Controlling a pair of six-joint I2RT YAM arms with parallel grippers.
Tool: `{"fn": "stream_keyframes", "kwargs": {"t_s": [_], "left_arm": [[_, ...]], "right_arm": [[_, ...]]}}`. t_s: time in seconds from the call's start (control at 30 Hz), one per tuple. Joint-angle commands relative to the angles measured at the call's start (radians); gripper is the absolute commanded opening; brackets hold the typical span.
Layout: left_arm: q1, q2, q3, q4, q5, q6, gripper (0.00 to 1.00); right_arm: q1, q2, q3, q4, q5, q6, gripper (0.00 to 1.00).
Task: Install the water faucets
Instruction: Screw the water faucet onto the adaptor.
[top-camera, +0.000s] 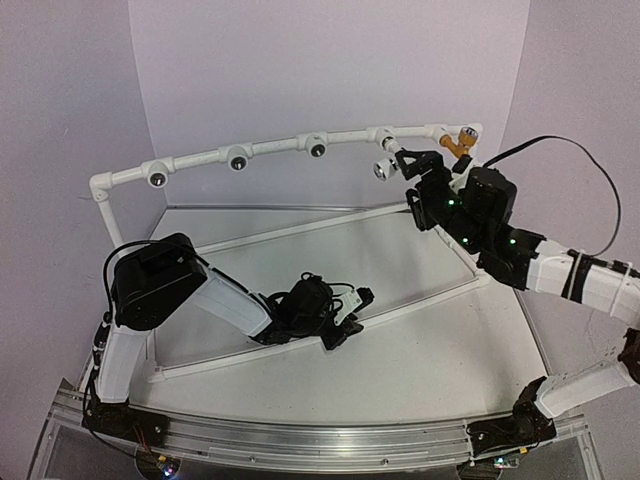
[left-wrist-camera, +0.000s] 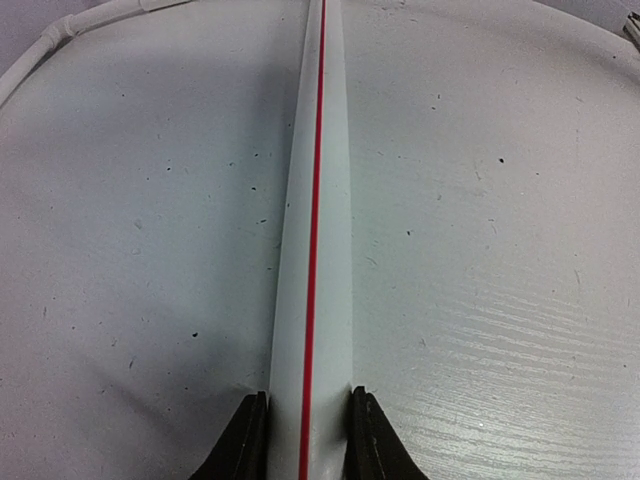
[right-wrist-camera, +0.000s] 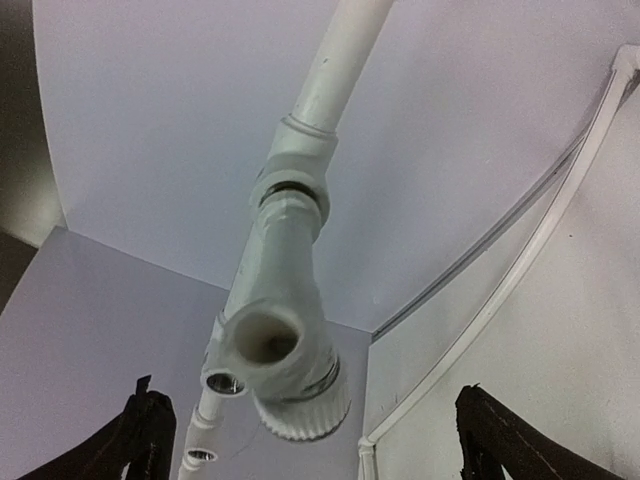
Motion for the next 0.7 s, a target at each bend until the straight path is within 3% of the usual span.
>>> {"fn": "stream_keyframes", "kwargs": {"t_s": [0.0,0.17,0.3,0.4,0.53,0.67], "left_arm": [[-0.039,0.134,-0.077,-0.382,0.016,-0.073,0.0],[-0.039,0.131,-0.077,-0.386,0.014,-0.076,0.0],[-0.039,0.132,-0.077,-0.386,0.018,-0.076,0.0],[-0.039,0.133,-0.073,-0.386,0.019,-0.074,0.0],[-0.039,0.136,-0.068,-0.388,0.017,-0.073,0.0],[-0.039,0.141,-0.064,-0.392,0.016,-0.071,0.0]], "right_arm": [[0.007,-0.177,-0.015,-0.155,-0.003,-0.274,0.98],[0.008,-0.262,0.074,-0.463,-0.055,-0.721,0.98],[0.008,-0.216,0.232,-0.716,-0.03,-1.239,0.97],[0.011,-0.147,0.324,-0.815,0.001,-1.656,0.95],[0.019,-0.069,0.358,-0.754,0.205,-2.123,0.97],[0.026,-0.028,0.314,-0.509,0.293,-2.551,0.97]]}}
